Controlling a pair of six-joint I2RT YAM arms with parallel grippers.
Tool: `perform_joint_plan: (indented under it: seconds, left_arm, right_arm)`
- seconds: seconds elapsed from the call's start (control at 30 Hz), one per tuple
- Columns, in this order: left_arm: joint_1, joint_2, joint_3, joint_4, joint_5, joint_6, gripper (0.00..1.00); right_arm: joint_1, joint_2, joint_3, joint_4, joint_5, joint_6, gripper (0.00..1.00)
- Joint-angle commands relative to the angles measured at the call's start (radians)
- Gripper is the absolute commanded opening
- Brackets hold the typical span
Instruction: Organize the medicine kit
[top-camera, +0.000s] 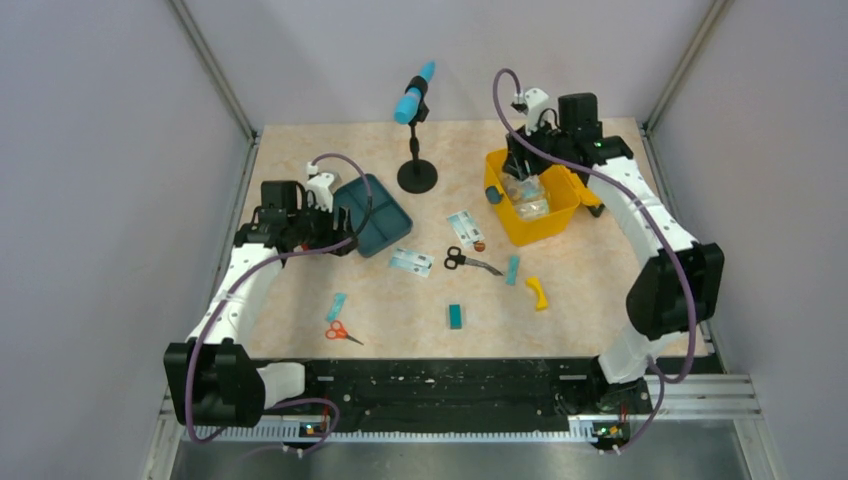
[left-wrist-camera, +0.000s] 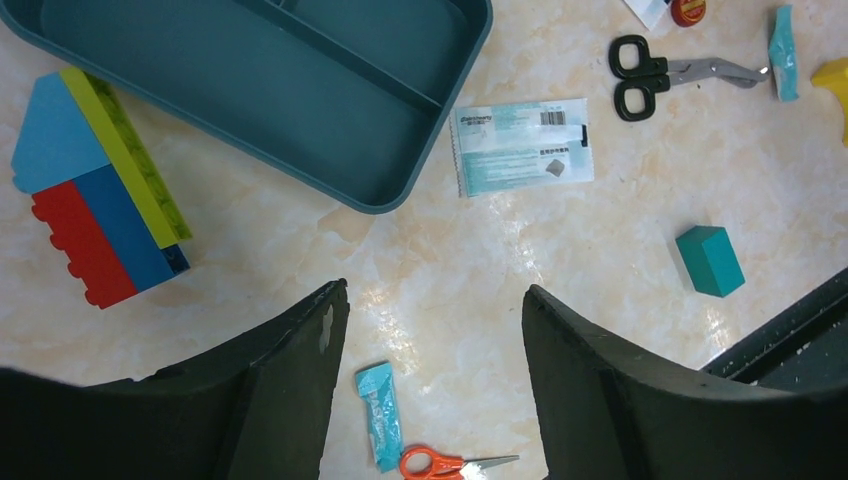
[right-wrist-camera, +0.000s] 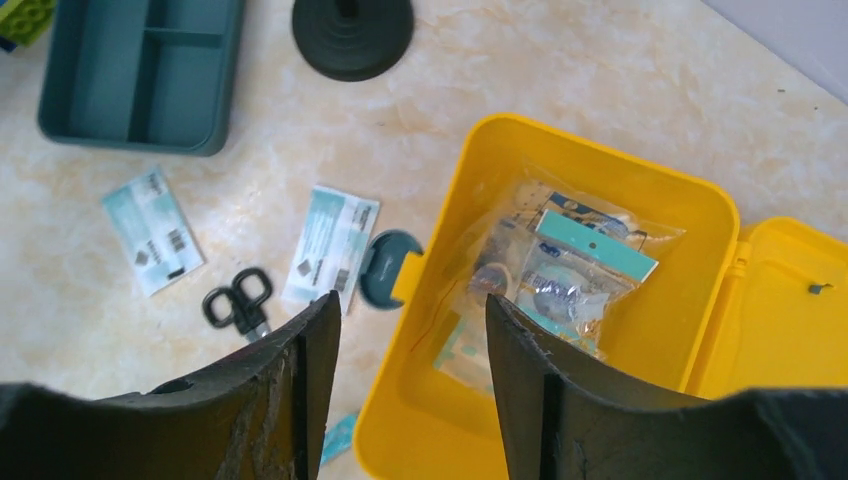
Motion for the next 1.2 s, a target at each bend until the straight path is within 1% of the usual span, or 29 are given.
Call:
perform_joint_plan:
  seconds: [0.0, 0.1, 0.23, 0.27, 0.33, 0.37, 0.43, 0.5, 0.6, 0.7, 0.83, 0.97, 1.03, 1.07, 1.17]
  left_arm:
    - [0.003, 0.008, 0.057, -0.036, 0.088, 0.089, 0.69]
    - [0.002, 0.004, 0.057, -0.045, 0.131, 0.129, 0.69]
    - [-0.01, -0.023, 0.047, -0.032, 0.173, 0.161, 0.69]
    - [-0.021, -0.029, 0.047, -0.026, 0.177, 0.164, 0.69]
    - [-0.056, -0.048, 0.049, -0.014, 0.174, 0.178, 0.69]
    - [-0.092, -0.058, 0.048, -0.008, 0.166, 0.19, 0.69]
    - [-0.142, -0.063, 0.044, -0.005, 0.148, 0.208, 0.69]
    - [-0.169, -0.06, 0.035, -0.01, 0.14, 0.217, 0.68]
    - [-0.179, -0.054, 0.022, -0.039, 0.111, 0.253, 0.68]
    - [-0.178, -0.058, 0.012, -0.059, 0.053, 0.289, 0.69]
    - [-0.178, -0.039, 0.008, -0.092, -0.041, 0.288, 0.69]
    - [-0.177, 0.007, 0.037, -0.152, -0.138, 0.246, 0.7]
    - [-0.159, 0.01, 0.038, -0.147, -0.189, 0.176, 0.69]
    - [-0.141, 0.009, 0.033, -0.134, -0.197, 0.13, 0.69]
    - [-0.071, 0.027, 0.04, -0.126, -0.187, -0.007, 0.7]
  right_arm:
    - [0.02, -0.117, -0.097, -0.018, -0.112, -0.091, 0.56]
    - [0.055, -0.173, -0.194, -0.027, -0.128, -0.147, 0.58]
    - [0.135, -0.254, -0.338, -0.028, -0.129, -0.259, 0.66]
    - [0.156, -0.27, -0.364, -0.031, -0.128, -0.283, 0.68]
    - [0.197, -0.292, -0.418, -0.033, -0.125, -0.316, 0.69]
    - [0.214, -0.297, -0.436, -0.032, -0.123, -0.321, 0.69]
    - [0.226, -0.303, -0.471, -0.014, -0.125, -0.274, 0.68]
    - [0.225, -0.31, -0.51, 0.016, -0.113, -0.204, 0.68]
    - [0.226, -0.319, -0.553, 0.035, -0.073, -0.14, 0.67]
    - [0.226, -0.322, -0.567, 0.039, -0.036, -0.121, 0.66]
    - [0.225, -0.314, -0.563, 0.057, 0.006, -0.114, 0.63]
    - [0.226, -0.288, -0.542, 0.081, 0.015, -0.12, 0.6]
    - [0.239, -0.264, -0.523, 0.119, 0.037, -0.125, 0.58]
    - [0.246, -0.233, -0.505, 0.133, 0.049, -0.126, 0.57]
    - [0.256, -0.141, -0.424, 0.157, 0.018, -0.105, 0.55]
